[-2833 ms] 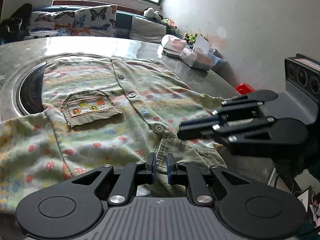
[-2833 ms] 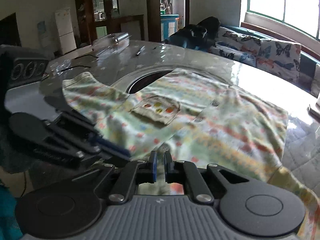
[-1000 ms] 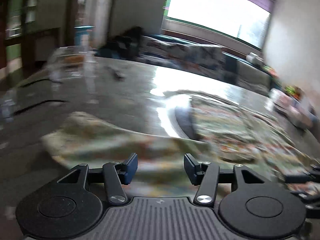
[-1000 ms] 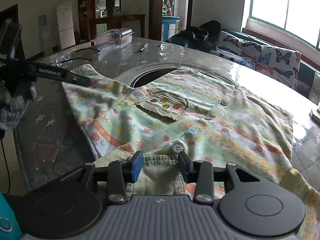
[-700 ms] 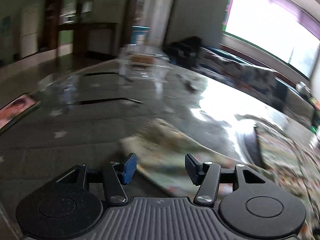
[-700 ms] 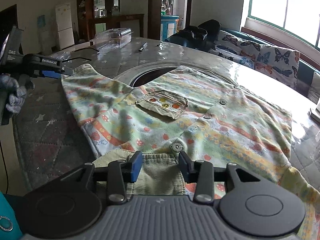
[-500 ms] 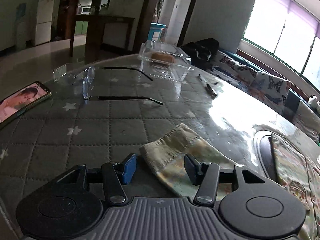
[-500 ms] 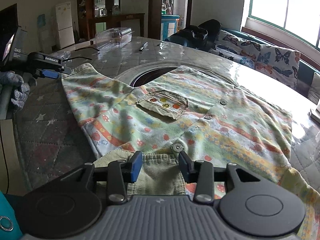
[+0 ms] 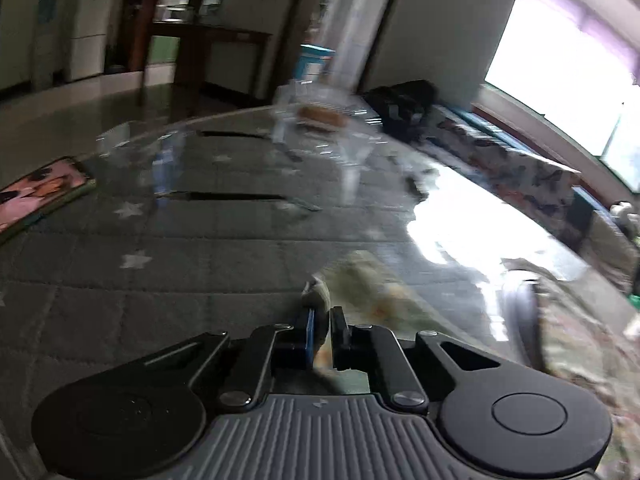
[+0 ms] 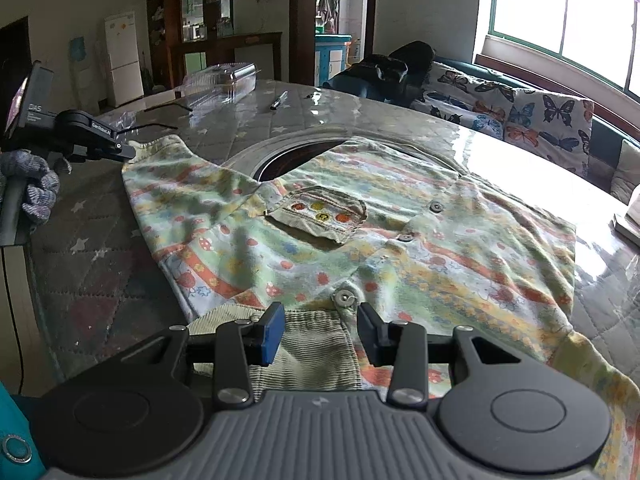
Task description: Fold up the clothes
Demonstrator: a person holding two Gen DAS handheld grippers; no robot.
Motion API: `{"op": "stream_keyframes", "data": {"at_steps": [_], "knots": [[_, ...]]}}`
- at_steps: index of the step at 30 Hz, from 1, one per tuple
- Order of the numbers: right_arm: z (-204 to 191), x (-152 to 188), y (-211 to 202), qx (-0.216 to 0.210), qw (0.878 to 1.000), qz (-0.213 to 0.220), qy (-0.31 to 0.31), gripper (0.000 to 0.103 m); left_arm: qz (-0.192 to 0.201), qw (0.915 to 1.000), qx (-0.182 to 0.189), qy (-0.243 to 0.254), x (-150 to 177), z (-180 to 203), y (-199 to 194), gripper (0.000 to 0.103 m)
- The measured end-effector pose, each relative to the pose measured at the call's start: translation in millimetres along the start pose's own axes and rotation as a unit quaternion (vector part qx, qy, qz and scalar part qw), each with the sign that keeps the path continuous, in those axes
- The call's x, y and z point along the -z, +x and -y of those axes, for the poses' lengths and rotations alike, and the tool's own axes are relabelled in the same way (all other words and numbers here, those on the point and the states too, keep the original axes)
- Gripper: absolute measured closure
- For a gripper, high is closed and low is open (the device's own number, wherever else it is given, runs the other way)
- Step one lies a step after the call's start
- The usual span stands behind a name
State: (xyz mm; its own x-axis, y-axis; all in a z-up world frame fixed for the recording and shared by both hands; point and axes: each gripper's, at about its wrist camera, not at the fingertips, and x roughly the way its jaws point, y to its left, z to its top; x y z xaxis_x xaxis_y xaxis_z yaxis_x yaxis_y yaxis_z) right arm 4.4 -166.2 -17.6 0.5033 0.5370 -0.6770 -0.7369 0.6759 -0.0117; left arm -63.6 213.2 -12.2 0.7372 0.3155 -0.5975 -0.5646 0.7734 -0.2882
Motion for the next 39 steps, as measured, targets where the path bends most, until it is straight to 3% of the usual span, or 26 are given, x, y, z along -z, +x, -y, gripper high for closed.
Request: {"op": "stream_keyframes", "data": {"at_steps": [4,8,14,18,25,27,39], "knots": [[6.0,-0.7,-2.9,0.003,1.0,0.008,0.013,0.063,0.007,0.9966,0.078,0.023,-2.4,33.0,-21.7,0.097],[13.2,-1.0,-8.4,0.008,0.999,0.019,0.025,0.063,0.005,0.9851,0.163,0.055,-1.7,75.1,-41.3,0.097],[31.0,0.8,-19.5,0.024,0.998,0.037,0.055,0.063,-0.027,0.954,0.282,0.098,14.3,147.4,-56.3,0.098],[43.6,3.0,-27.5,0.039,0.995,0.047,0.077,0.064,-0.069,0.9316,0.329,0.138,42.2,190.9,-50.9,0.098],[54.5,1.8,-30.2,0.029,0.993,0.048,0.104,0.065,-0.155,0.9,0.342,0.221,92.1,217.6,-34.2,0.094],[53.3,-0.6,-27.5,0.02,0.993,0.046,0.103,0.068,-0.16,0.8956,0.34,0.238,97.4,211.4,-37.4,0.094],[24.0,-23.0,2.4,-0.048,0.995,0.017,0.087,0.071,-0.176,0.8942,0.329,0.247,104.5,178.2,-36.2,0.086]]}}
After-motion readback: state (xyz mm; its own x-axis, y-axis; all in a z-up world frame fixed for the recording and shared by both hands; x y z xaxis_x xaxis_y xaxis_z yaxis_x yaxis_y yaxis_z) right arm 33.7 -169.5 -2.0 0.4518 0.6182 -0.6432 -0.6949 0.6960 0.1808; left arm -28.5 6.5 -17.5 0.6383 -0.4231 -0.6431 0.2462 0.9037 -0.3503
